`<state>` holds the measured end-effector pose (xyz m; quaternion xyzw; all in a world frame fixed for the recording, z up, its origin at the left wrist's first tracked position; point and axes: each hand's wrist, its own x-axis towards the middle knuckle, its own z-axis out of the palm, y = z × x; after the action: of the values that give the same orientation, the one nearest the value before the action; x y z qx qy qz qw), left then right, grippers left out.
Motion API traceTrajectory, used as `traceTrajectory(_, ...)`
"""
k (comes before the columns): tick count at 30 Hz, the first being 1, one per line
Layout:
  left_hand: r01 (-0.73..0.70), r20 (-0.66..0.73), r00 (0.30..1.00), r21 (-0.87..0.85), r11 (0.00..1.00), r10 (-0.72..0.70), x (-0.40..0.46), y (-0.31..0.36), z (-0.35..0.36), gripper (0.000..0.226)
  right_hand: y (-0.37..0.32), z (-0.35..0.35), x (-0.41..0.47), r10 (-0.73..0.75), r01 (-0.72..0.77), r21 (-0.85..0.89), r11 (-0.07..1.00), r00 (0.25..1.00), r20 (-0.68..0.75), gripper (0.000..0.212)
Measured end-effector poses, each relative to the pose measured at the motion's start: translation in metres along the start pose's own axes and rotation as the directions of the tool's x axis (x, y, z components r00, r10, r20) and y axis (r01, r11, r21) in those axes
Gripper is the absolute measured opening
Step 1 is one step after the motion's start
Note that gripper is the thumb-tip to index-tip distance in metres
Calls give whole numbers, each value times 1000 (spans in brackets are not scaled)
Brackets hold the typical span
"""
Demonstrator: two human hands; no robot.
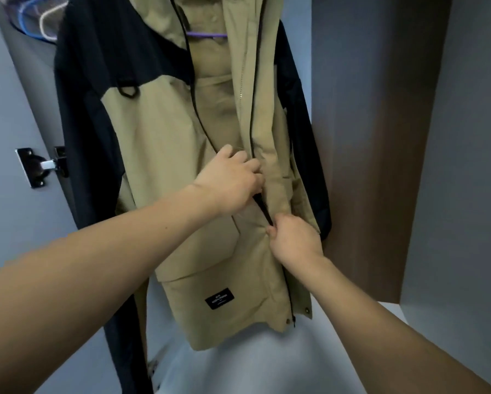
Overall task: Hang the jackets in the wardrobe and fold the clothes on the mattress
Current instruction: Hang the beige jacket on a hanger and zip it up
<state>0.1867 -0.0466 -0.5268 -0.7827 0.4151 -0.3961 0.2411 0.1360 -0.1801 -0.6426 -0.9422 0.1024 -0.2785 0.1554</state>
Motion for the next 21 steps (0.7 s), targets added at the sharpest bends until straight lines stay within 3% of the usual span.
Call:
traceTrajectory(5, 228, -100, 969, -13, 974, -228, 15, -53, -20, 32, -2, -8, 1, 49, -51, 58, 997, 998, 40, 25)
traceTrajectory(9, 152, -34, 987, -113, 982, -157, 30, -50, -29, 33, -41, -36, 32, -12, 41, 218, 975, 991, -133, 27)
traceTrajectory(11, 95, -14, 995, -105, 990, -97, 35, -55, -32, 33, -55, -46, 47, -48, 78, 181, 980, 985, -164, 20)
traceTrajectory(16, 209, -54, 977, 24, 978, -208, 44, -95, -46, 33, -55, -47, 59, 11, -7, 97, 995, 999, -34, 21)
traceTrajectory(19, 282, -107, 953, -16, 959, -282, 51, -111, -52, 33, -62, -61, 76, 9, -10, 10, 1000, 989, 145, 25)
traceTrajectory(21, 258, -88, 961, -62, 964, -262, 56, -111, -50, 33, -73, -79, 90, -29, 23, 37, 999, 986, 165, 26)
